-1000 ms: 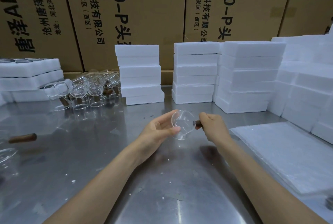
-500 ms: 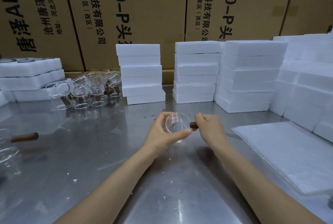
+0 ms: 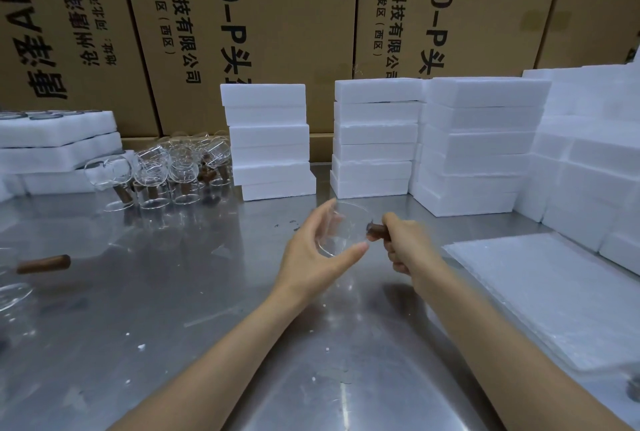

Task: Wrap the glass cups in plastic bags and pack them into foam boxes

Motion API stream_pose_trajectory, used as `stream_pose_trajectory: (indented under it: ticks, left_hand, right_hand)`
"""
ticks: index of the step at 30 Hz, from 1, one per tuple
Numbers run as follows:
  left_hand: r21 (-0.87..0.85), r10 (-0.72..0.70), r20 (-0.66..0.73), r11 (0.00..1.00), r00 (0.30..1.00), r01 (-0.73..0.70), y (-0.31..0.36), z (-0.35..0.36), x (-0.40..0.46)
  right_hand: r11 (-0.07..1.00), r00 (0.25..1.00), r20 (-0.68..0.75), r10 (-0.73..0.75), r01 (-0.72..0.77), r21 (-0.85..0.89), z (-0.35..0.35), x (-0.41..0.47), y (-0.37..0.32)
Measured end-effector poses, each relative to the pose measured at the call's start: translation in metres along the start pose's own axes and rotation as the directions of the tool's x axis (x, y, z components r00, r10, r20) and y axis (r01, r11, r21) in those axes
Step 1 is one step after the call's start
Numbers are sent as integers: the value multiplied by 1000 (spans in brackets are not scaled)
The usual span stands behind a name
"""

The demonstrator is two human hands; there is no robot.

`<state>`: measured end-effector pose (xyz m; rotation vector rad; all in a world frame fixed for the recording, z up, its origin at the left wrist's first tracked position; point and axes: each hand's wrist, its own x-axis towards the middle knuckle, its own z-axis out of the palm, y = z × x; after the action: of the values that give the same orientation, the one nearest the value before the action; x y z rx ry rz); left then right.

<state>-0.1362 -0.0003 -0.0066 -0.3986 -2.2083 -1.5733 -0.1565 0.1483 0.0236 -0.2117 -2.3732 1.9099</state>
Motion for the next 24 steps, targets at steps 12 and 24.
stream_pose_trajectory:
  ticks: [12, 24]
  left_hand:
    - [-100, -146, -60, 985, 987, 140, 10, 2, -1]
    - [-390, -295, -161, 896, 942, 214, 13, 1, 3]
  right_hand:
    - [833, 918, -20, -397, 351, -428, 12, 0, 8]
    - [974, 990, 31, -135, 138, -177, 14, -4, 4]
